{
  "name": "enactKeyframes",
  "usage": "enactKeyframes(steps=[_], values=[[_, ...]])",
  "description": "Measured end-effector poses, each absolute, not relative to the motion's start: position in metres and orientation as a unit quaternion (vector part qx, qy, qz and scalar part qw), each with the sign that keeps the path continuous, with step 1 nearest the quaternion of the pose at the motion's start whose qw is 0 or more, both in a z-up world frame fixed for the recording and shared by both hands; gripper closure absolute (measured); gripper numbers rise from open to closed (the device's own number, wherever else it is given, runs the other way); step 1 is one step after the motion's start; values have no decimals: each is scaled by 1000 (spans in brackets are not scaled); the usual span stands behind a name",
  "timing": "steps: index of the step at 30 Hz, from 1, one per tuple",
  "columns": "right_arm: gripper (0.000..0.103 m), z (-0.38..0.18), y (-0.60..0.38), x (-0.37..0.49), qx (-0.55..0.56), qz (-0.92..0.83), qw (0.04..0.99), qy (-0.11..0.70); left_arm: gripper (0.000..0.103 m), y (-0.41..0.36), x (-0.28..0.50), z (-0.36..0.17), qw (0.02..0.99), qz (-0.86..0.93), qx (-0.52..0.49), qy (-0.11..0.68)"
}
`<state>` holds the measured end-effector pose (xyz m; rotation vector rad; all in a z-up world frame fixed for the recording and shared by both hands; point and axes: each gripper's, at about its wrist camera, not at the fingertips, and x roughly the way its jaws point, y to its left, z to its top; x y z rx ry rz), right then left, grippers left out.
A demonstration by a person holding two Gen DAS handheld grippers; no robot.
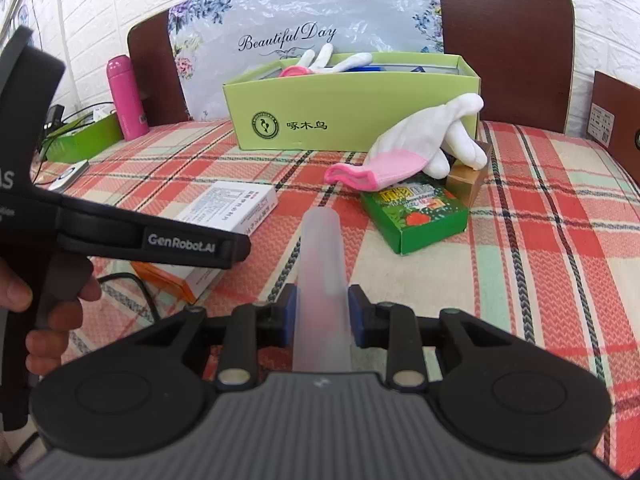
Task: Organize objects
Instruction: 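Lift the white box and clear tube toward the lime-green box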
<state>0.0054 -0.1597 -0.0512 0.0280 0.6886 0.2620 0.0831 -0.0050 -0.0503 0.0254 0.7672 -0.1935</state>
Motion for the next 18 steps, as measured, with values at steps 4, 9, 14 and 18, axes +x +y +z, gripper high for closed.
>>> enactKeyframes(steps=[4, 9, 14, 18], values=[[76, -47, -163, 2, 28, 134, 932, 336, 34, -3, 80, -47, 922, -106, -4, 372], [76, -37, -169, -5, 37, 140, 934, 326, 34, -2, 72, -32, 927, -122, -14, 354], [76, -19, -175, -9, 51, 143, 942, 301, 34, -4, 66, -5, 937, -143, -18, 319], [76, -2, -181, -5, 54, 143, 949, 275, 34, -5, 72, 17, 942, -160, -23, 293]])
